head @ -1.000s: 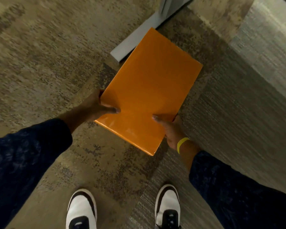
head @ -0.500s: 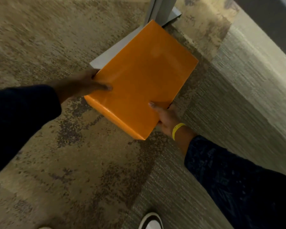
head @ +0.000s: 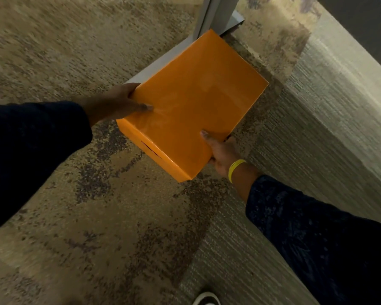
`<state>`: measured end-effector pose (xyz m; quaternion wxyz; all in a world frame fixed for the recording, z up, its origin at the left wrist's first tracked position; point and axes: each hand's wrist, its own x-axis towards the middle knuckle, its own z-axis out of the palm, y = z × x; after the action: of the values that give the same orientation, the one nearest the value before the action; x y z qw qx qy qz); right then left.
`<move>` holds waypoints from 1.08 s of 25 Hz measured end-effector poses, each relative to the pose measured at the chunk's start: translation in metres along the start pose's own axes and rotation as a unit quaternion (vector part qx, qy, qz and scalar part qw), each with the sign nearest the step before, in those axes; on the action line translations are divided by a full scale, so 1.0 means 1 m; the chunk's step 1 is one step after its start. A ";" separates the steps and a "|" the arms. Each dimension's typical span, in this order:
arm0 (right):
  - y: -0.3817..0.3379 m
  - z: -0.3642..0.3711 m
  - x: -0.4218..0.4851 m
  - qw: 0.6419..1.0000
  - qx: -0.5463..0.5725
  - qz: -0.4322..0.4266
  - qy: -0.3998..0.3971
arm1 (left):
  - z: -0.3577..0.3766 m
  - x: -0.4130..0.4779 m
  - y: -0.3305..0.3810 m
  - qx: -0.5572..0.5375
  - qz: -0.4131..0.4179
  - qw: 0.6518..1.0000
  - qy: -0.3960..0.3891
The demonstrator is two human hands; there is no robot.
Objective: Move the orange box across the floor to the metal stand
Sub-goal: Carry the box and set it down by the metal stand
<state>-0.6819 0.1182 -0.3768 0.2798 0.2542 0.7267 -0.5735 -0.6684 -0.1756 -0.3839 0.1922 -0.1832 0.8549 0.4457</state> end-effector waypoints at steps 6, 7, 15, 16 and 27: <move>0.008 0.001 -0.013 0.995 -0.083 -0.049 0.029 | 0.019 -0.015 -0.014 0.078 0.021 0.991 0.107; 0.011 0.002 -0.018 0.991 -0.108 -0.068 0.038 | 0.023 -0.021 -0.018 0.084 0.022 0.989 0.120; 0.039 0.008 -0.082 0.907 -0.371 -0.196 0.041 | 0.038 -0.129 -0.035 0.358 0.129 0.913 0.145; 0.042 0.010 -0.092 0.895 -0.394 -0.205 0.035 | 0.039 -0.145 -0.034 0.368 0.129 0.909 0.144; 0.035 0.011 -0.255 0.771 -0.547 -0.325 -0.030 | -0.009 -0.324 0.010 0.406 0.088 0.903 0.107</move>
<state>-0.4740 0.1022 -0.2248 0.1901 -0.2100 0.9482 -0.1436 -0.3962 -0.1315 -0.2131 0.1172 -0.0600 0.9899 0.0532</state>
